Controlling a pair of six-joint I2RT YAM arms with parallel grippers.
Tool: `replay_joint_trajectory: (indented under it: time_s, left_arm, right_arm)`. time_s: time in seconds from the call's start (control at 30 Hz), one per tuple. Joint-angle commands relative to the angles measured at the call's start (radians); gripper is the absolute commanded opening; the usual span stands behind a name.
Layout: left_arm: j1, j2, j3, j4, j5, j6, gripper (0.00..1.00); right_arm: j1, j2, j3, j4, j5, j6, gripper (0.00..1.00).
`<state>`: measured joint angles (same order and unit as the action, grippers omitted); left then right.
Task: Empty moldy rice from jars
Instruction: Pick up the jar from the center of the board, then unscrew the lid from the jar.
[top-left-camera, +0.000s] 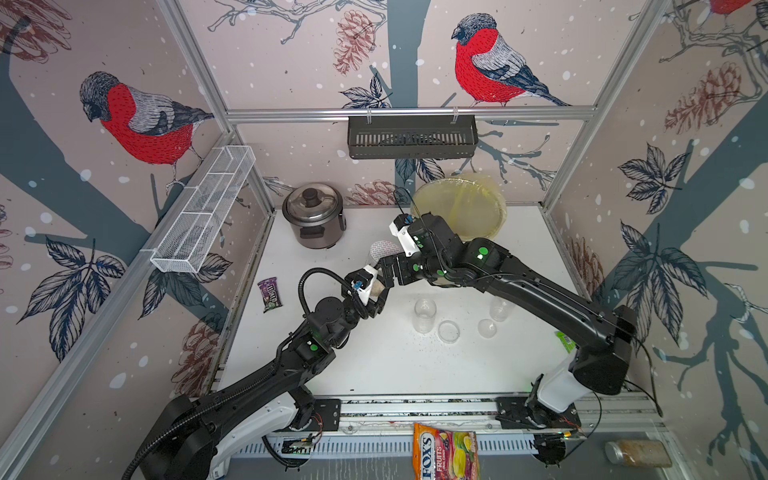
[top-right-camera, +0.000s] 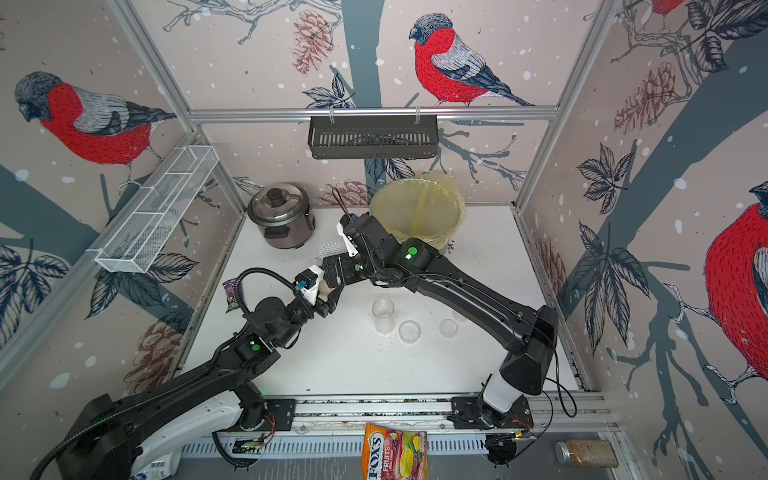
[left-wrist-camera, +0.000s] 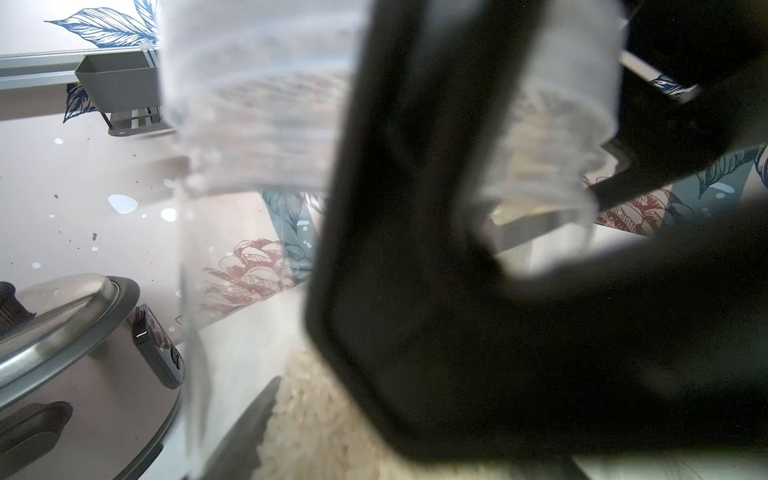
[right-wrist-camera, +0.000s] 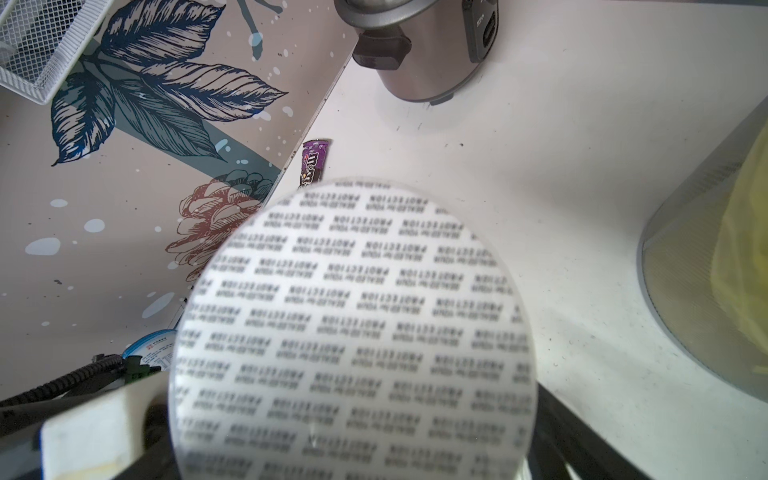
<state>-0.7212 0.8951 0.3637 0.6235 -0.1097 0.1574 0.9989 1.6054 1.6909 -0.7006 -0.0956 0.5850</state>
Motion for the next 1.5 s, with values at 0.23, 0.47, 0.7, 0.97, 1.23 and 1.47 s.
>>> replay_joint_trajectory:
  time_s: [0.23,0.47,0.7,0.97,1.23,1.47]
  left_arm:
    - [-0.001,-0.005,0.000,0.045,-0.035,0.018,0.37]
    - [-0.003,-0.023,-0.013,0.054,-0.042,0.012,0.36]
    - [-0.014,0.009,0.011,0.049,-0.052,0.113,0.37]
    - [-0.055,0.073,0.016,0.120,-0.126,0.185,0.36]
    - [-0.067,0.079,0.020,0.102,-0.126,0.209,0.36]
    - [-0.069,0.085,0.018,0.107,-0.129,0.211,0.35]
  right_arm:
    - [0.040,-0.111,-0.130,0.061,-0.011,0.027,1.00]
    - [0.021,-0.202,-0.175,0.028,0.070,0.049,1.00]
    - [-0.128,-0.297,-0.167,-0.053,-0.065,0.103,1.00]
    - [-0.230,-0.110,0.140,-0.290,-0.215,0.109,1.00]
    - [-0.196,0.087,0.309,-0.409,-0.222,0.087,1.00]
    - [-0.162,0.172,0.406,-0.448,-0.205,0.075,1.00]
